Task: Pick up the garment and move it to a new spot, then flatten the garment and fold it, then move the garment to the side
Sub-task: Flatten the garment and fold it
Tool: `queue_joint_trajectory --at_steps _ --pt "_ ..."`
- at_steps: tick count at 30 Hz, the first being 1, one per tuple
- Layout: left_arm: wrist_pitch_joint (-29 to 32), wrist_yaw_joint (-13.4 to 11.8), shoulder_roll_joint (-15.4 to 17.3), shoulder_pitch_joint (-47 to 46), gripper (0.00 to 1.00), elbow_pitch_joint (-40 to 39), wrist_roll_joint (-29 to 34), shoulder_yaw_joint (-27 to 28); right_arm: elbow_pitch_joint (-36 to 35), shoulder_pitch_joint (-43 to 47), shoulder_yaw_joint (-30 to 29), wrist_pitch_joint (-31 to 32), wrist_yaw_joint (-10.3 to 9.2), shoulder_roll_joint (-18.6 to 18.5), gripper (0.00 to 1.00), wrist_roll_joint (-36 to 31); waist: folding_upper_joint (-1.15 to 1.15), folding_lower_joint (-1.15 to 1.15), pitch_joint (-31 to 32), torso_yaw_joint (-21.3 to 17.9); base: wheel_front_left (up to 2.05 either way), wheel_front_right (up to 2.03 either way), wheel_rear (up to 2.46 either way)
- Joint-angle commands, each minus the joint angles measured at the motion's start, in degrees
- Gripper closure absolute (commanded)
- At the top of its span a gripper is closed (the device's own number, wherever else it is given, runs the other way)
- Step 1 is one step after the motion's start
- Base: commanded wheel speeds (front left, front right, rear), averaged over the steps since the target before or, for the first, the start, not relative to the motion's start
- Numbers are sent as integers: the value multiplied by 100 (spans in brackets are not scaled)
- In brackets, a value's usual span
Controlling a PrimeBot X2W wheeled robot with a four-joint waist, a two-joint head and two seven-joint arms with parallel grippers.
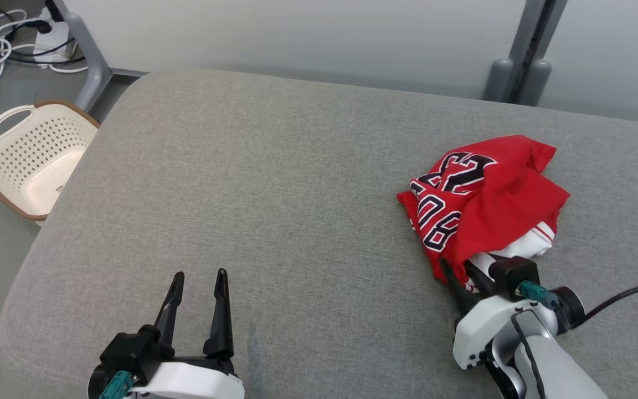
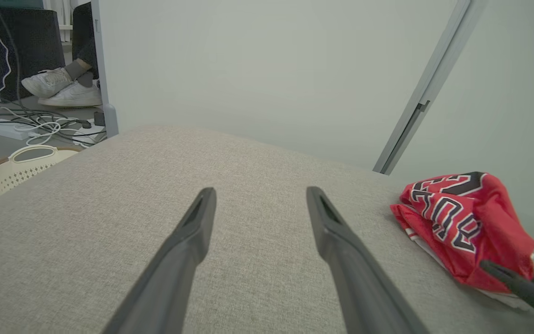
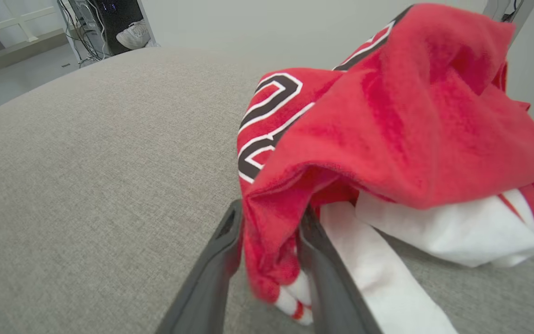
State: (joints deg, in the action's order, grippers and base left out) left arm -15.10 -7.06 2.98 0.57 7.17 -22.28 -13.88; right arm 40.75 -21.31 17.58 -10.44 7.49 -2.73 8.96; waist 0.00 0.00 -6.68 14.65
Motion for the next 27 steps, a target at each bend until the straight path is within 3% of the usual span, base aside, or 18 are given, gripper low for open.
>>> queue_joint_trajectory --at_steps 1,5,10,17,26,27 --pt "-9 3 9 -117 0 -16 -37 18 67 -203 54 -89 1 -31 100 102 0 0 -68 171 0 0 0" --pt "-9 6 2 -129 0 6 -40 45 18 -636 327 -192 1 -31 100 496 0 0 -90 255 0 0 0" --pt "-9 -35 0 -148 0 8 -92 -1 -383 -1309 800 -328 1 -37 100 1559 0 0 -102 297 0 0 0" --pt "-9 -51 0 -208 0 6 -136 -78 -612 -2082 989 -466 1 -35 100 2469 0 0 -142 366 0 0 0" --pt "-9 -62 1 -287 0 7 -201 -154 71 -1928 2000 -484 1 -37 100 2979 0 0 -286 499 0 0 0" --pt "-9 -65 1 -298 0 9 -210 -161 109 -1916 2065 -485 1 -37 96 3039 0 0 -302 506 0 0 0"
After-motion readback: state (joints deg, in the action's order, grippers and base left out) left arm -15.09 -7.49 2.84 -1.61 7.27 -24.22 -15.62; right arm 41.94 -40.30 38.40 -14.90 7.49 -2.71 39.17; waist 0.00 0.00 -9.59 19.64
